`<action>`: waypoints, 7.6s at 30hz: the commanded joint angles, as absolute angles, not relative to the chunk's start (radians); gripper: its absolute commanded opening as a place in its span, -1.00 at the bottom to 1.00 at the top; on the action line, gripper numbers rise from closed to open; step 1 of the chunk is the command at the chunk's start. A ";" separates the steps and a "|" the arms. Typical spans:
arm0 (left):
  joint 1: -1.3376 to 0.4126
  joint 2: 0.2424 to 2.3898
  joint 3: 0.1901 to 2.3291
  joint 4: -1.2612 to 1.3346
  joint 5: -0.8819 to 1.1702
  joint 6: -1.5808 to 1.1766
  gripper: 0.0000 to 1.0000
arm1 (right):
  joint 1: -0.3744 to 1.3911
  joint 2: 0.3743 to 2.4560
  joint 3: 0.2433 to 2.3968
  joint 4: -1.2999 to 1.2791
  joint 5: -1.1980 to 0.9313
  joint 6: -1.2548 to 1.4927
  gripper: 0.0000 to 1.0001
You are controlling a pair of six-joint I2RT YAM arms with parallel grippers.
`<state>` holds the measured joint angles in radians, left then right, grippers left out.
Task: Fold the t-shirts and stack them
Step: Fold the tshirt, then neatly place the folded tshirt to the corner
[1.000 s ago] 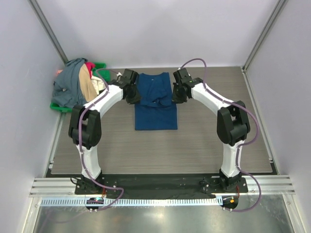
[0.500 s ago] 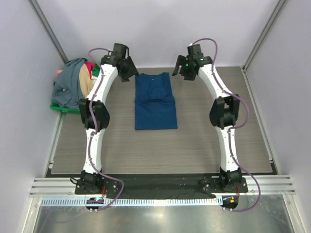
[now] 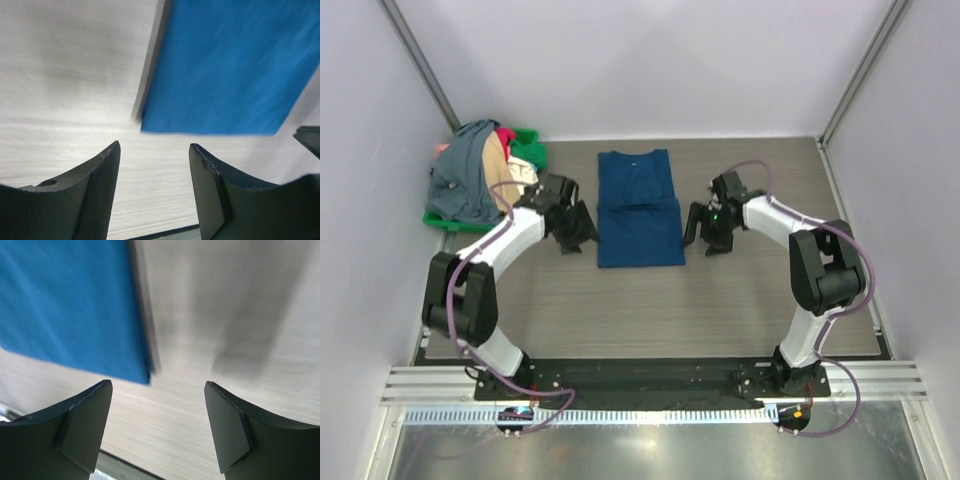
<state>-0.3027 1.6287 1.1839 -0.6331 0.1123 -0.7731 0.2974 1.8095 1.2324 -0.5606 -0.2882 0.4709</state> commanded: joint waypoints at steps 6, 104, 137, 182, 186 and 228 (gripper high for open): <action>-0.353 1.513 0.907 -0.301 0.169 -0.848 0.19 | 0.347 1.761 1.077 -0.371 -0.370 0.506 0.48; -0.425 1.629 1.422 -0.749 -0.057 -0.738 -1.00 | 0.298 1.704 1.469 -0.667 -0.130 0.488 -0.98; -0.233 2.294 2.280 -1.050 0.146 -0.683 0.66 | 0.175 2.076 1.872 -0.675 -0.221 0.431 0.72; -0.261 0.818 0.908 -0.824 -0.166 -0.532 0.63 | 0.080 2.195 1.908 -0.813 0.081 0.192 -0.98; -0.262 0.812 0.902 -0.854 -0.161 -0.551 0.63 | 0.019 2.233 2.008 -0.828 0.182 0.144 -0.98; -0.270 0.870 0.884 -0.811 -0.153 -0.543 0.57 | -0.167 2.482 2.363 -0.242 0.643 -0.006 0.99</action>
<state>-0.2665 0.8833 0.8837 -0.8421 -0.1390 -0.5560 -0.1654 2.6228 2.4042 -0.3130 0.6048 -0.0685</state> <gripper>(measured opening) 0.790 0.995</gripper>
